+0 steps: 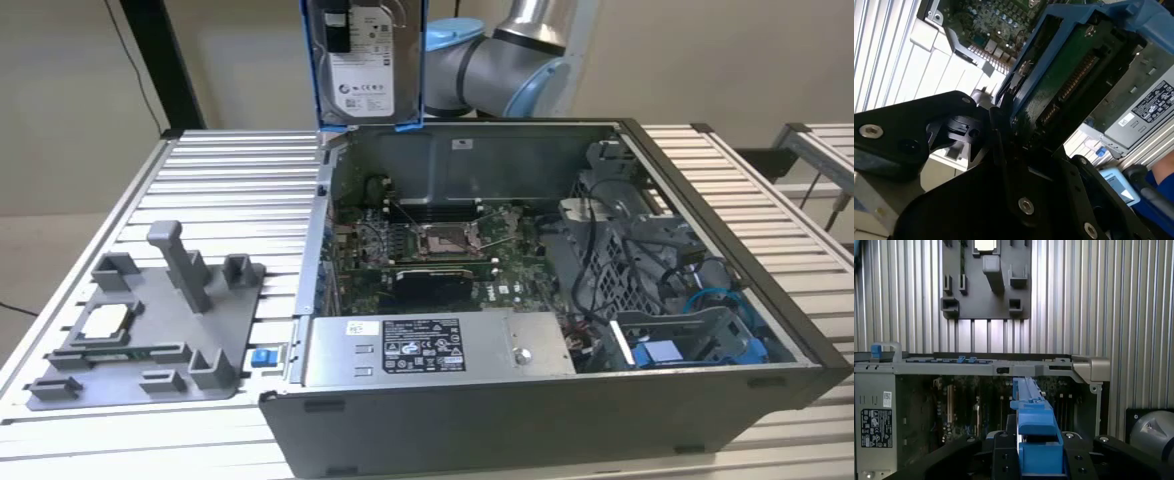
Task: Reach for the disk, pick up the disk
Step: 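Pick up the disk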
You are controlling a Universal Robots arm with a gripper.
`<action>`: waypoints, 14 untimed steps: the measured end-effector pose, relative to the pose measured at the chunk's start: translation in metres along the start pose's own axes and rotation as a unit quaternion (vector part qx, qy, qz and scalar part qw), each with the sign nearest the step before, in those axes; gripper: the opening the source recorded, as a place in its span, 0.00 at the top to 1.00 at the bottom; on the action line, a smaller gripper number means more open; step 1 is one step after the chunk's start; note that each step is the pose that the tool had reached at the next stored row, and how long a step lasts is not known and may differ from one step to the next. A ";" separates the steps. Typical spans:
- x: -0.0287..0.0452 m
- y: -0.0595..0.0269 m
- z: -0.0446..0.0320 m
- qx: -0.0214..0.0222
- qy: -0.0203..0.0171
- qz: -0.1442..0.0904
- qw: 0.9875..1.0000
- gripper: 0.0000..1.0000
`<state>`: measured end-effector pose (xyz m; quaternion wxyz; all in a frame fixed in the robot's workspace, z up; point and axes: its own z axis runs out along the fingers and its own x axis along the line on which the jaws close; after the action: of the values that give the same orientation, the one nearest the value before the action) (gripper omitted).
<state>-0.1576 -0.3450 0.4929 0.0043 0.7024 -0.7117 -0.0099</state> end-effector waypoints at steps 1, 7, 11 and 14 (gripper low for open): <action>0.0000 -0.0018 0.0000 0.000 0.000 0.000 1.000 1.00; -0.0002 -0.0122 -0.0003 0.000 0.000 0.000 1.000 1.00; -0.0003 -0.0190 -0.0004 0.000 0.000 0.000 1.000 1.00; -0.0003 -0.0241 -0.0005 0.000 0.000 0.000 1.000 1.00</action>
<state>-0.1335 -0.3450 0.4929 0.0043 0.7024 -0.7117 -0.0099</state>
